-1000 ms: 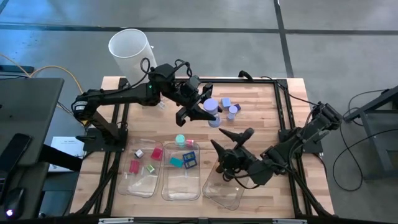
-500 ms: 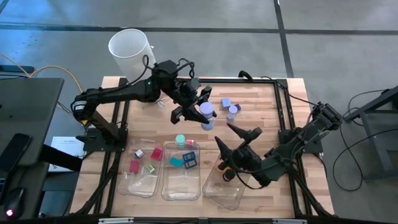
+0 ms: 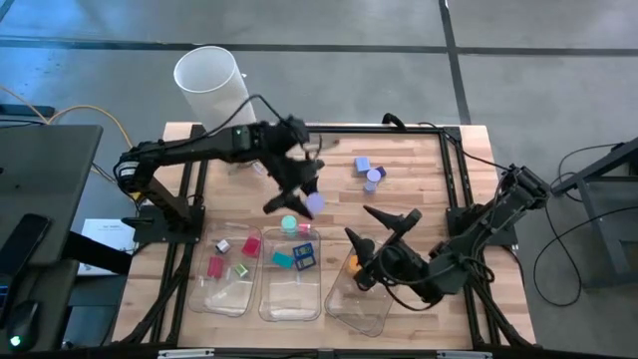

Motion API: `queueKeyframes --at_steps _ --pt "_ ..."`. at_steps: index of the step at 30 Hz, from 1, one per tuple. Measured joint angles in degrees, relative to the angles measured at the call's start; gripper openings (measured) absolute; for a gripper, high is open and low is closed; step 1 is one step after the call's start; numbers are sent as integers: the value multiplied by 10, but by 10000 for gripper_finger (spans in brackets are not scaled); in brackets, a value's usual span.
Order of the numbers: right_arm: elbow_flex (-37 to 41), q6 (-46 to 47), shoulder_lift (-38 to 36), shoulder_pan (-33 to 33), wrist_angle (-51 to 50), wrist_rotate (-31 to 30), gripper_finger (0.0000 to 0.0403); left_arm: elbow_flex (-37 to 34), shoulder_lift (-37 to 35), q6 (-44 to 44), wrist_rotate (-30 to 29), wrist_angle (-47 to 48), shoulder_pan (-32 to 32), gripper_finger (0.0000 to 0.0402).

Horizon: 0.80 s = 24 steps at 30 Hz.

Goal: Pick & Place Office items
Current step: Put the left purple hourglass into the right bin

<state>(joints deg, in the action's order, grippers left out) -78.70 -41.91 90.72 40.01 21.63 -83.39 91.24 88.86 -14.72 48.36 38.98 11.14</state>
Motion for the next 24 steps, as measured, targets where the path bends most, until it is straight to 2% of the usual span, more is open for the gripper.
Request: queueKeyframes --at_steps 5,8,12,16,19,24 --pt "0 5 0 -13 -2 28 288 0 1 -58 -157 90 -63 167" --pt "0 49 0 -23 -34 55 288 0 1 -62 -221 103 -97 167" --pt "0 155 0 -38 -124 145 288 0 1 -43 -307 105 -131 167" --pt "0 281 0 -56 -202 242 288 0 1 -32 -365 108 -149 167" --pt "0 374 0 -68 -248 248 288 0 1 -8 -445 108 -162 167" --pt "0 525 0 -75 -312 232 287 0 1 26 -648 106 -189 167"
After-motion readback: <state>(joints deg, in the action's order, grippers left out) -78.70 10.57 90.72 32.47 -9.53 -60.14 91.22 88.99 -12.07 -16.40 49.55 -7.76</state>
